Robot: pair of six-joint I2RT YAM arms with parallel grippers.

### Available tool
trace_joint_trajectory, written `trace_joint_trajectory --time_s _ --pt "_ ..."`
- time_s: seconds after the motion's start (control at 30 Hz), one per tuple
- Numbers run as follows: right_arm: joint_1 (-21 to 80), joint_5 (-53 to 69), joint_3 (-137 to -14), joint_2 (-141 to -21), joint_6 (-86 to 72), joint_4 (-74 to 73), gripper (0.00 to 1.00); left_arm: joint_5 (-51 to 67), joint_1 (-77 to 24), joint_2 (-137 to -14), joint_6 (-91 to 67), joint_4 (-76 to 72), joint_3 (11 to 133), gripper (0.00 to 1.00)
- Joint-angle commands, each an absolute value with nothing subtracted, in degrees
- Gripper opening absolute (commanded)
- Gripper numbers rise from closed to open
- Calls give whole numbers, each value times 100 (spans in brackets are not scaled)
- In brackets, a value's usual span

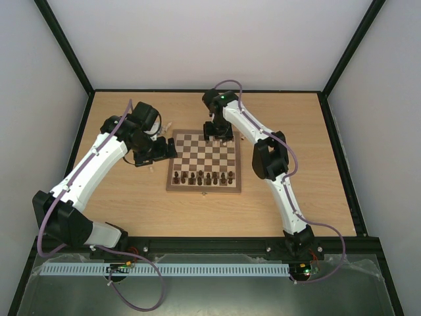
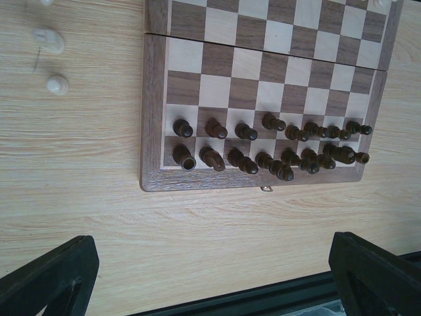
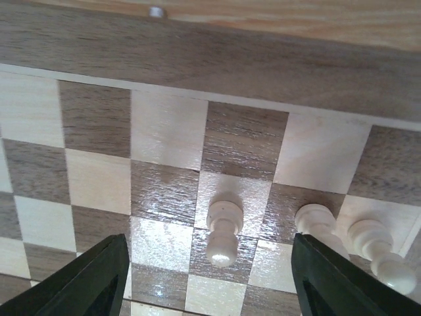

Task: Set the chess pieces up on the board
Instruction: Place the chess piece on the chessboard, then reset both arms

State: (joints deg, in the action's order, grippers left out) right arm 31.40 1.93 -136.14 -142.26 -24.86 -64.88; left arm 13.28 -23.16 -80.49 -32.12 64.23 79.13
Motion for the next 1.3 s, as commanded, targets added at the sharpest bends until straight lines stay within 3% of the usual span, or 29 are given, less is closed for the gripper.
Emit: trace_joint_trajectory --time_s 0.0,0.27,0.57,1.0,1.27 --pt "3146 202 -13783 -13669 -2502 -6569 72 1372 -2276 -8020 -3259 6552 8082 99" --pt "3082 119 -13775 -13015 -2509 -6514 99 1264 -2276 -8031 -3406 6534 8210 99" --pt "2880 -600 -12807 -11655 -2487 -6411 99 392 -2276 -8210 -3611 6724 8714 99" --pt "2360 -1584 -8355 -7799 -2569 -5226 99 285 -2268 -7244 -3679 5282 7556 99" --pt "2359 -1838 -6633 -5749 -2846 -4704 99 487 -2276 -5930 -3851 4633 6513 99"
